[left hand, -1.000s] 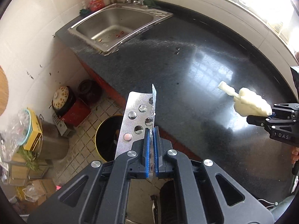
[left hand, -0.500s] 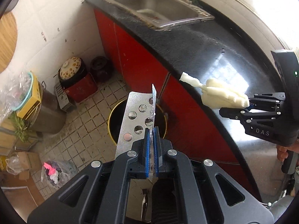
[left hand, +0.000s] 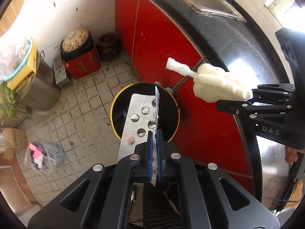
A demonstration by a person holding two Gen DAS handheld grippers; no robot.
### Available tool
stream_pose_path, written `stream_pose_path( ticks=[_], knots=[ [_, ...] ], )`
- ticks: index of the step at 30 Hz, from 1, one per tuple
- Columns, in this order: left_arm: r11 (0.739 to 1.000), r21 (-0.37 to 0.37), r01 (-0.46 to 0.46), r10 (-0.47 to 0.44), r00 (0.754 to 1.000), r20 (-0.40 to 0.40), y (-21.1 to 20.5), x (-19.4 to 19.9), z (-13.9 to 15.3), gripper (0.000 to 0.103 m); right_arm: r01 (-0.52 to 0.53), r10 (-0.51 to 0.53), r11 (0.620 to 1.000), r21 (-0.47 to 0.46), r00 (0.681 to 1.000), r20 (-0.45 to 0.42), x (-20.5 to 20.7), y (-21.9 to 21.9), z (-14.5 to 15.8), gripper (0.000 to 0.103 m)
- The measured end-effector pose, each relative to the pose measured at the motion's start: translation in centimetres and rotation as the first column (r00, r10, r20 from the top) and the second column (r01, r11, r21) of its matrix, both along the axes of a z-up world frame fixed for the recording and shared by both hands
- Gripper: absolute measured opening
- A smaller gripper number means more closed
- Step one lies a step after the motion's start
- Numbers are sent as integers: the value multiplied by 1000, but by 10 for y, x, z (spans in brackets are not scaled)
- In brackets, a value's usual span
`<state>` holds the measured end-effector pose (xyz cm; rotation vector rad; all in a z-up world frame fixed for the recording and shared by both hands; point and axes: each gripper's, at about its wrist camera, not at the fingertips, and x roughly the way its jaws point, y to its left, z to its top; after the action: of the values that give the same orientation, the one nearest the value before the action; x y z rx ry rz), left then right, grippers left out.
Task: Collect trash
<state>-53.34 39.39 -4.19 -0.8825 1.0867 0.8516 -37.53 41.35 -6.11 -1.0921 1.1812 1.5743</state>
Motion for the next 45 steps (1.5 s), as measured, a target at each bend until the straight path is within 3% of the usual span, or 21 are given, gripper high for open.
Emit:
stream_pose_path(
  ticks=[1,3,4,5,6,7,11,15,20,23,26,28,33,34,35,39,43,45],
  knots=[
    [1000,-8,-12,12,1000,12,2,0,-5,3,-4,4,1000,0,1000,3,-3,4,1,22],
    [999,-27,-41,43,998,45,7,-3,-10,10,-7,7,1000,25,1000,-14,-4,10,9,36],
    [997,-32,-63,64,997,45,9,-4,-11,22,-3,4,999,37,1000,-24,-7,15,14,61],
    [995,-35,-90,92,995,33,12,-7,-10,64,4,-2,998,60,999,-35,-6,16,23,81],
    [993,-10,-120,120,993,23,14,-11,-6,92,18,-13,994,112,999,-41,-2,15,39,85],
    [988,42,-148,147,988,38,13,-18,3,92,27,-21,990,138,999,-42,3,14,48,85],
    [980,71,-187,186,982,22,18,-27,24,92,119,-97,968,221,989,-108,42,0,91,96],
    [977,119,-177,176,984,22,16,-5,52,96,264,-253,920,290,965,-74,100,-32,111,96],
    [985,173,-2,-2,1000,24,-4,83,82,96,509,-540,792,338,842,-3,193,-126,117,96],
    [967,200,160,-170,985,33,-32,152,90,96,635,-678,701,323,735,27,245,-198,112,96],
    [921,204,331,-346,938,37,-70,221,91,96,723,-767,622,301,640,46,271,-259,106,96],
    [879,203,432,-448,893,38,-98,262,90,96,785,-827,550,283,559,59,293,-307,100,96],
    [747,185,638,-652,758,17,-185,347,79,96,901,-929,368,229,364,62,324,-420,84,96],
    [709,174,683,-696,718,17,-207,363,75,96,917,-944,330,223,324,65,328,-441,81,96],
    [686,167,708,-720,694,13,-221,372,73,96,934,-959,282,218,274,69,331,-467,77,96],
    [586,153,795,-803,596,-17,-283,404,60,96,968,-985,155,197,137,102,330,-533,67,96],
    [503,162,849,-853,518,-63,-333,424,47,96,984,-994,54,171,37,102,324,-586,55,96],
    [479,154,864,-867,493,-71,-349,431,43,96,988,-995,7,155,-9,99,320,-613,49,96]
  ],
)
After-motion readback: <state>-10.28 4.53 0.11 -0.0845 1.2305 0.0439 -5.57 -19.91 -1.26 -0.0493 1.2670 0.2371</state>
